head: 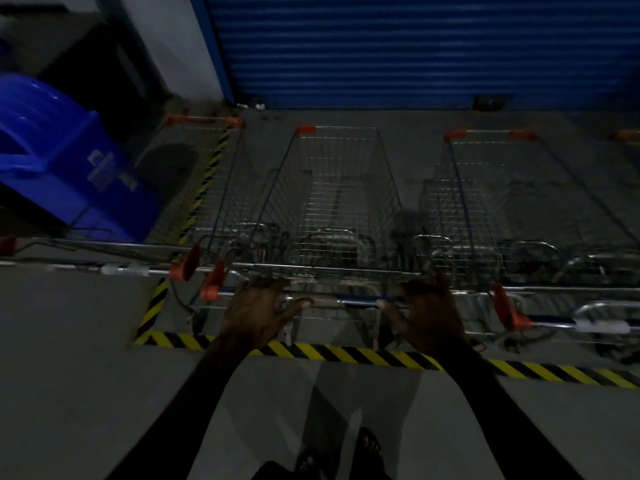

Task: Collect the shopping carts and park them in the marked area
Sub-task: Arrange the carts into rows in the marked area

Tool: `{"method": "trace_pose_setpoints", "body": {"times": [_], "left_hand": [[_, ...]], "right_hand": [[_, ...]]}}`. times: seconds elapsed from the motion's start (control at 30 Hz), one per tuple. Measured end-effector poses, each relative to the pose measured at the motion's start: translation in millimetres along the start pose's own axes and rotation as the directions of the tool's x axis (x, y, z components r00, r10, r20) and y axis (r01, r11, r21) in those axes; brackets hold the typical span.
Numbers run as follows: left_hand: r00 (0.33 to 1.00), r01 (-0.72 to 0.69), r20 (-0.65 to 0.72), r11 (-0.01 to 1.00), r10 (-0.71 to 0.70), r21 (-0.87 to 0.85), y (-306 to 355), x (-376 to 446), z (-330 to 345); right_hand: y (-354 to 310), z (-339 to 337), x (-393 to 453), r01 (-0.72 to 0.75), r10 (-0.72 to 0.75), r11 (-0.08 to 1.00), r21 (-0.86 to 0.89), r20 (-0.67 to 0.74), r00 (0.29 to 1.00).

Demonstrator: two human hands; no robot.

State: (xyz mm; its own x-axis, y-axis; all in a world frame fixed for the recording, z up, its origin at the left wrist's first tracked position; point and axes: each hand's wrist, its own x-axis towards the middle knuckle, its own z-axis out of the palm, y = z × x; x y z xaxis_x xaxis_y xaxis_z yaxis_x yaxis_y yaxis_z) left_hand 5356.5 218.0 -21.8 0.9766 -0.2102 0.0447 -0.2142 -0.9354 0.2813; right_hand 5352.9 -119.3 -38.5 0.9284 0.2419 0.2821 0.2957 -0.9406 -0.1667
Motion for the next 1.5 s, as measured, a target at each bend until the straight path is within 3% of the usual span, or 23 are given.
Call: {"method": "trace_pose_setpoints", "body": {"times": [0.13,0.2,0.3,0.4,0.53,0.7,0.83,1.0,1.23,1.5], "left_hand": [[0.980,-0.061,-0.196,0.994,0.043,-0.088,-28,-20,-30],[0.950,-0.134,-0.289,0.991,0.121,-0.025,-58,-26,-49],[0.981,0.038,-0.190,0.999,-0.037,0.004,-123,-30,-73],[0.971,0.162,-0.178,0.987,-0.158,0.010,-192,-26,-94],[0.978,0.143,-0.160,0.989,-0.134,0.045,-280,-17,-114],[0.993,0.045,-0.114,0.999,-0.044,0.010,-375,-22,-129],[0.997,-0.033,-0.077,0.998,0.029,-0.049,-430,-28,-144],[0.999,-0.017,-0.052,0.997,0.013,-0.069,-481,-37,-145],[0.997,-0.007,-0.080,1.000,0.005,-0.017,-496,-38,-141],[0.993,0.007,-0.117,0.999,0.000,0.053,-497,-61,-133]], "right_hand": [[-37,5,22,-0.060,0.052,0.992,0.113,0.067,0.996],[-71,8,42,-0.035,0.020,0.985,0.169,0.093,0.996],[-139,13,74,0.034,-0.061,0.980,0.195,0.135,0.989],[-219,23,110,0.106,-0.168,0.944,0.312,0.177,0.970],[-325,45,154,0.139,-0.218,0.911,0.387,0.167,0.962],[-409,83,189,0.099,-0.173,0.945,0.311,0.223,0.959],[-438,108,192,0.031,-0.089,0.973,0.227,0.247,0.965],[-449,135,191,0.021,-0.028,0.999,0.029,0.288,0.957],[-461,130,191,-0.013,0.011,1.000,0.003,0.346,0.938],[-466,130,159,-0.042,0.047,0.999,-0.033,0.156,0.987]]}}
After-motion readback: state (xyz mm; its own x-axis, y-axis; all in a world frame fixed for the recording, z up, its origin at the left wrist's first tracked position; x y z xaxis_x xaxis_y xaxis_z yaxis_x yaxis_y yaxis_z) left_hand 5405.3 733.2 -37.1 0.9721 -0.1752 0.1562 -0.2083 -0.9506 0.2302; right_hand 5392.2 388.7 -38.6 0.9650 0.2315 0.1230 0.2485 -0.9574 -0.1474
